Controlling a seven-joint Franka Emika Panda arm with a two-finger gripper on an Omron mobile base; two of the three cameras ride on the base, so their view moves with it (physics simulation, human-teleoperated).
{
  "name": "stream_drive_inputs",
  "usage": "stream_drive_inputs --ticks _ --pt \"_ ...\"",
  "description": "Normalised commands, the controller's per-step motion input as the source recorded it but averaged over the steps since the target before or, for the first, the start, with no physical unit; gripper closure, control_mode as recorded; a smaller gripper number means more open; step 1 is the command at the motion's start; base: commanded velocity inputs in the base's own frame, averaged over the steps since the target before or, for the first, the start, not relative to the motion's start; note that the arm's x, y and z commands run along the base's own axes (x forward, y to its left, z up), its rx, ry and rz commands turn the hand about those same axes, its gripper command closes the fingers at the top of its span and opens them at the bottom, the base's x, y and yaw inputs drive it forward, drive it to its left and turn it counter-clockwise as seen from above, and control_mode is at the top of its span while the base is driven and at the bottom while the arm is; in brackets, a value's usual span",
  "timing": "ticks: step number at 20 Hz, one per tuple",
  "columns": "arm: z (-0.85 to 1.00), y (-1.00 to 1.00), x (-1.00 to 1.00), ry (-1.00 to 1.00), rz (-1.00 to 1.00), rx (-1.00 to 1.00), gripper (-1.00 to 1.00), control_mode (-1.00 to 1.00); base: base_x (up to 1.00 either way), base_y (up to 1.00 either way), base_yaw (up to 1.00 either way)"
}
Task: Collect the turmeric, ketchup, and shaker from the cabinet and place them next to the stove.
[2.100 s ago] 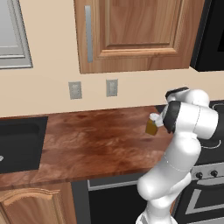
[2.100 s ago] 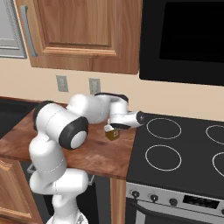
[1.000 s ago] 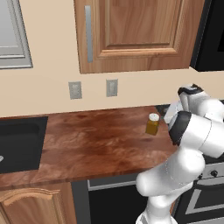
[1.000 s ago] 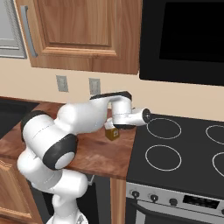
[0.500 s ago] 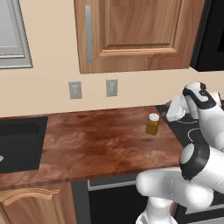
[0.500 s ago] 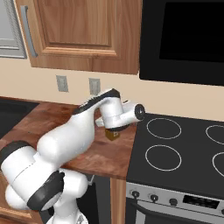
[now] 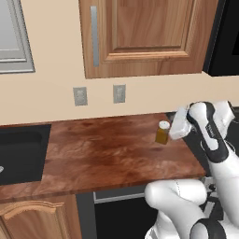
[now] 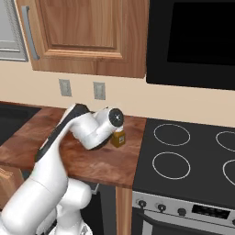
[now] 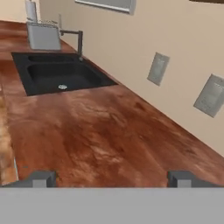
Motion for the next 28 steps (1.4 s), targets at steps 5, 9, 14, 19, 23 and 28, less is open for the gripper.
stream_drive_inputs --ticks 5,9,14,19,23,28 --pt "0.33 0.87 -0.73 0.11 -0.09 -0.02 -1.00 -1.00 0.00 0.00 0.00" --pt "0.11 0.86 -0.69 0.08 -0.12 -0.03 -1.00 -1.00 0.00 0.00 0.00" --pt "-0.01 0.84 -0.79 0.00 -0.12 -0.04 -1.00 -1.00 0.00 0.00 0.00" --pt "-0.13 0.27 -0.98 -0.01 -0.02 0.00 -1.00 -1.00 0.00 0.00 0.00" --pt "-0.29 0.30 -1.00 0.00 0.03 0.00 -1.00 -1.00 0.00 0.00 0.00" --pt "-0.06 0.08 -0.20 0.00 0.02 0.00 -1.00 1.00 -0.80 0.47 0.10"
